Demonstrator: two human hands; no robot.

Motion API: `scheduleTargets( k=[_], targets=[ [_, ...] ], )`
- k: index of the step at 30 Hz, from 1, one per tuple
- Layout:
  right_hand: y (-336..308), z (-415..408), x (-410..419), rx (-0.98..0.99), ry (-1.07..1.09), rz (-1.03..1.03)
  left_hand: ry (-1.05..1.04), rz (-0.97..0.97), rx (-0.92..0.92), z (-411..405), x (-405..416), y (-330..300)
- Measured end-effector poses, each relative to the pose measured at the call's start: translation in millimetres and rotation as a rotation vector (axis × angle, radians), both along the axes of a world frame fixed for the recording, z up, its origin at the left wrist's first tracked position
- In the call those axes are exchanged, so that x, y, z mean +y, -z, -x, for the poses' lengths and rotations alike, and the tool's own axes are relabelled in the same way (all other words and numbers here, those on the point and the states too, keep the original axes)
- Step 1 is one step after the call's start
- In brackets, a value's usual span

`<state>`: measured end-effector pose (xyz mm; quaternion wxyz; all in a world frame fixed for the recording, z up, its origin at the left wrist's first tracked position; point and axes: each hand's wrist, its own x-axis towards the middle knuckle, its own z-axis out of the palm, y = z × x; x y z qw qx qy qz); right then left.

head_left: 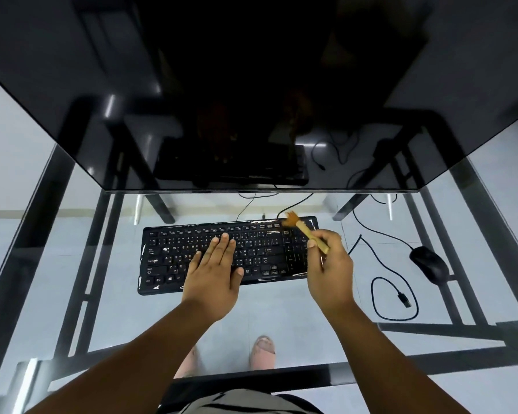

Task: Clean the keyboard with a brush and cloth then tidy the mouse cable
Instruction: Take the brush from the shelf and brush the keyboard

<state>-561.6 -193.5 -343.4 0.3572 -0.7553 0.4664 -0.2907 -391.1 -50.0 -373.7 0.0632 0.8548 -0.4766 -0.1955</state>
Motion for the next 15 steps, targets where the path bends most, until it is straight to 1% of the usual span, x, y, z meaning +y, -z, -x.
scheduleTargets(
  k=[2,4,6,8,10,11,13,14,15],
  targets=[
    [1.7,7.3,0.5,0.067,-0.041,0.007,0.008,0.004,0.009,2.7,-2.0,1.3],
    [5.4,15.8,-2.1,0.095,0.042,0.004,0.007,0.006,0.011,5.4,-5.7,2.3],
    [4.7,21.4,-3.4,0.052,0.122,-0.006,0.003,0.002,0.018,8.1,-7.9,2.5],
    [0.9,22.7,-2.7,0.007,0.060,-0.030,-0.001,0.006,0.023,10.7,-9.2,2.4],
    [-0.9,23.5,-1.5,0.044,-0.046,-0.051,-0.006,0.011,0.023,12.0,-10.1,4.1],
    [0.2,24.0,-2.3,0.079,-0.045,-0.048,-0.008,0.011,0.021,11.8,-10.0,4.7],
    [2.1,25.9,-7.0,0.107,0.067,-0.029,-0.009,0.005,0.012,11.5,-10.0,5.0],
    [1.6,27.7,-8.9,0.089,0.104,-0.021,-0.008,0.000,0.007,11.9,-10.3,5.3],
    [0.8,28.4,-9.4,0.056,0.093,-0.022,-0.008,-0.001,0.005,12.1,-10.7,5.1]
  ],
)
